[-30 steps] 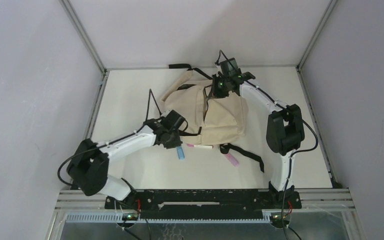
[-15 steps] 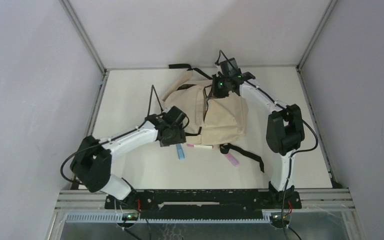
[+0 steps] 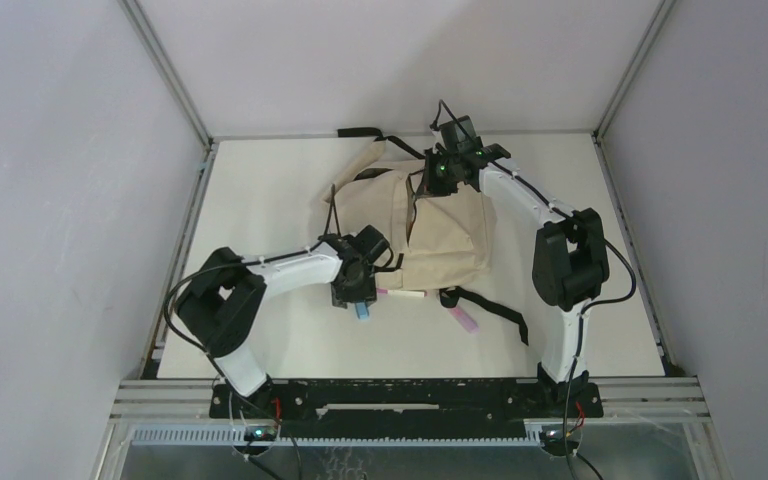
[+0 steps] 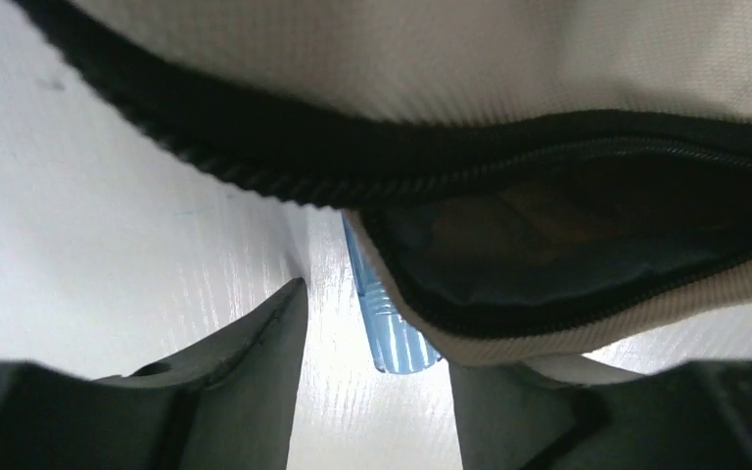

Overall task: Pack the student bag
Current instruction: Pick up the stationery from the center of the board, then place the stationery in the student bag.

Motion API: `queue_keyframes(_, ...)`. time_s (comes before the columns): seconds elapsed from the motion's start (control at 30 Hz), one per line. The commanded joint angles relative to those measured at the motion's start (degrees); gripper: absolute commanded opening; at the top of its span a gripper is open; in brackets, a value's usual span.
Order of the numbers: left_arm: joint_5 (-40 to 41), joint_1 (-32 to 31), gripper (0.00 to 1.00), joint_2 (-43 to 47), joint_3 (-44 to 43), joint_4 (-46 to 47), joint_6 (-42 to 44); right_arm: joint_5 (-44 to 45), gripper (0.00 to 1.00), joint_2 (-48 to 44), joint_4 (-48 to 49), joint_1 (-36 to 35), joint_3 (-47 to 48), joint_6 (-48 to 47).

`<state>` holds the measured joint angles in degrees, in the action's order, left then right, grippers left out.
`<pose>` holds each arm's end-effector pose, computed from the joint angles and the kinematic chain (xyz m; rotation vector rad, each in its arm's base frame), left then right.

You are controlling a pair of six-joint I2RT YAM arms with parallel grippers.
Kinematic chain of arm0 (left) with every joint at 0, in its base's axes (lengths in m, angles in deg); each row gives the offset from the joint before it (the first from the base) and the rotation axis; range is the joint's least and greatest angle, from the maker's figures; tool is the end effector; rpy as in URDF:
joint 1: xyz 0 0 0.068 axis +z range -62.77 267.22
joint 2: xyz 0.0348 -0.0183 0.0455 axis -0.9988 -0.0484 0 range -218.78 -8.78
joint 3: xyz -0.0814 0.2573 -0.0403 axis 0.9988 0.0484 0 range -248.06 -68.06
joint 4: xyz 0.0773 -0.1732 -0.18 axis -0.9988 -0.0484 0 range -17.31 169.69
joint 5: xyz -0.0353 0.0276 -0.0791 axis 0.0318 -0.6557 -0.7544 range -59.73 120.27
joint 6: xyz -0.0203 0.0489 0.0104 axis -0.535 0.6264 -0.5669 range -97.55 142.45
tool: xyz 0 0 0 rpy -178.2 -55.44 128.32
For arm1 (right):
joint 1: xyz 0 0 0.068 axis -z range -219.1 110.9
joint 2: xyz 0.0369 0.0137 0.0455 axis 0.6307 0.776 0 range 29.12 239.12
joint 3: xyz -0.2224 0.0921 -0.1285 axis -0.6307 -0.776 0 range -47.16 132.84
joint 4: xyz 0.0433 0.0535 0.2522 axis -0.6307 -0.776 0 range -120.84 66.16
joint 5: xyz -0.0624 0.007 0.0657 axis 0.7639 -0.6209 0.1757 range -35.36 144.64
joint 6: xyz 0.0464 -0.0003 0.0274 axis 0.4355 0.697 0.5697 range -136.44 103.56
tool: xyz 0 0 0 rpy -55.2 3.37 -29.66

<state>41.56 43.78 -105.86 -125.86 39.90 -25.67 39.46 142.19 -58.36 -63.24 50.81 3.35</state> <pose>0.2231 -0.2018 0.1599 -0.1440 2.8645 0.0011 0.4030 0.1908 0.2680 -0.2177 2.4996 0.6544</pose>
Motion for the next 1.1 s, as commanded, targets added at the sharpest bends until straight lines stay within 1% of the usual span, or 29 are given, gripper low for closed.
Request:
queue_keyframes(0.0,-1.41,-0.26,0.55,-1.62,0.4,0.42,-1.15,-1.61,0.0,-3.3,1.56,-0.83,1.44,0.08)
queue_keyframes(0.03,-1.77,-0.24,0.54,-2.27,0.26,0.57,-1.11,-1.67,0.0,-3.32,1.61,-0.82,1.41,0.09)
queue_keyframes(0.1,-2.01,-0.27,0.43,-3.25,-0.22,0.53,-1.0,-1.77,0.0,-3.19,1.78,-0.84,1.43,0.16)
queue_keyframes(0.17,-1.06,-0.27,0.34,-2.28,-0.38,0.0,-1.18,-1.87,0.0,-3.19,1.78,-0.86,1.44,0.25)
queue_keyframes(0.3,0.17,-0.11,0.25,3.2,-0.81,-1.27,-1.78,-1.78,0.0,-3.36,1.65,-0.78,1.3,0.01)
queue_keyframes(0.43,1.71,-0.11,0.21,8.28,-5.78,-5.54,-0.7,-1.96,0.0,-3.57,1.8,-0.72,1.08,-0.02)
queue_keyframes(0.5,2.84,-0.13,0.21,10.91,-8.81,-7.36,0.58,-1.96,0.0,-3.81,1.91,-0.65,0.85,-0.01)
queue_keyframes(0.57,3.1,0.13,0.21,12.84,-11.79,-7.94,2.09,-2.0,0.0,-3.99,2.0,-0.56,0.83,-0.02)
queue_keyframes(0.63,1.44,1.49,0.21,13.33,-15.05,-7.35,4.02,-2.11,0.0,-4.33,2.17,-0.48,0.56,0.07)
queue_keyframes(0.73,-0.89,4.32,0.2,10.81,-21.53,-6.45,7.58,-2.28,0.0,-4.99,2.6,-0.52,0.0,0.32)
queue_keyframes(0.83,-3.57,7.23,0.21,6.43,-27.38,-4.57,10.35,-2.31,0.0,-5.6,2.96,-0.63,-0.62,0.52)
queue_keyframes(0.93,-11.27,10.3,0.21,0.75,-32.73,-2.82,12.39,-2.46,0.0,-5.66,2.93,-0.77,-0.68,0.52)
queue_keyframes(0.97,-15.38,10.98,0.21,-0.94,-34.5,-1.82,13.19,-2.46,0.0,-5.65,2.9,-0.88,-0.68,0.44)
queue_keyframes(1.07,-19.54,11.37,0.24,-4.59,-35.63,3.67,13.77,-2.4,0.0,-5.59,2.81,-0.95,-0.57,0.53)
